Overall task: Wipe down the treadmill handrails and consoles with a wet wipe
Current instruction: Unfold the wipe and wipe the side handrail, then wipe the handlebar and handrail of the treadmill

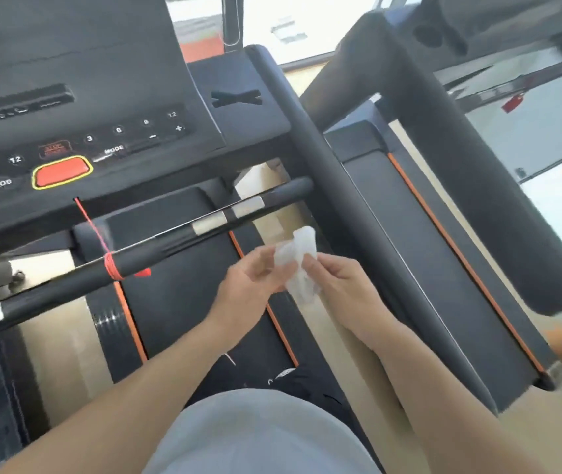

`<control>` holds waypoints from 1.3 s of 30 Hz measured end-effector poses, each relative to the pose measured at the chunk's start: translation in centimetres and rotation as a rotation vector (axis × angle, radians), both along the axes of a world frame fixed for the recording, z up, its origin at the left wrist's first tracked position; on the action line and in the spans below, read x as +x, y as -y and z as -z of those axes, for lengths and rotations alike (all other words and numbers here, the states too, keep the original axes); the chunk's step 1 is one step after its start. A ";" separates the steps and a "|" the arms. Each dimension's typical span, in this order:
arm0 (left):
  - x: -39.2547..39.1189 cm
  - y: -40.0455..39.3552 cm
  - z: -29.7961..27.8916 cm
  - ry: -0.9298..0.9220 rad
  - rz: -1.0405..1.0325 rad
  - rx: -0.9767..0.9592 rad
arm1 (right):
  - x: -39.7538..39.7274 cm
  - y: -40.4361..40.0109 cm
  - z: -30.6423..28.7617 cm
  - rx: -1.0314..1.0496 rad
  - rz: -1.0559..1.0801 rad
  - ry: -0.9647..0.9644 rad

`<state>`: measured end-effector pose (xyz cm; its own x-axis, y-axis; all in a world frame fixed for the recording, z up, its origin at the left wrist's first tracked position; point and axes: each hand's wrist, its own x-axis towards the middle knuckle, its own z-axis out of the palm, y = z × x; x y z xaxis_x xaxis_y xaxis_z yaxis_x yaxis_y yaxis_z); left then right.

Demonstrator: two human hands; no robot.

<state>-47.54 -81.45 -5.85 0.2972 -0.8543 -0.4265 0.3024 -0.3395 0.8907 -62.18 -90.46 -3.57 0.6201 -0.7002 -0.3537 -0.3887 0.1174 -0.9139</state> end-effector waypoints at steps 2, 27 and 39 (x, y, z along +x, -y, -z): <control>-2.3 1.1 -0.2 0.064 0.039 0.010 | -3.1 0.2 -0.1 0.020 -0.006 -0.050; -18.9 5.5 2.5 0.108 0.256 0.153 | -21.2 -1.0 1.3 -0.648 0.666 -0.562; -14.4 3.6 4.8 0.109 -0.069 0.309 | -14.0 2.5 5.9 -0.856 -0.097 -0.947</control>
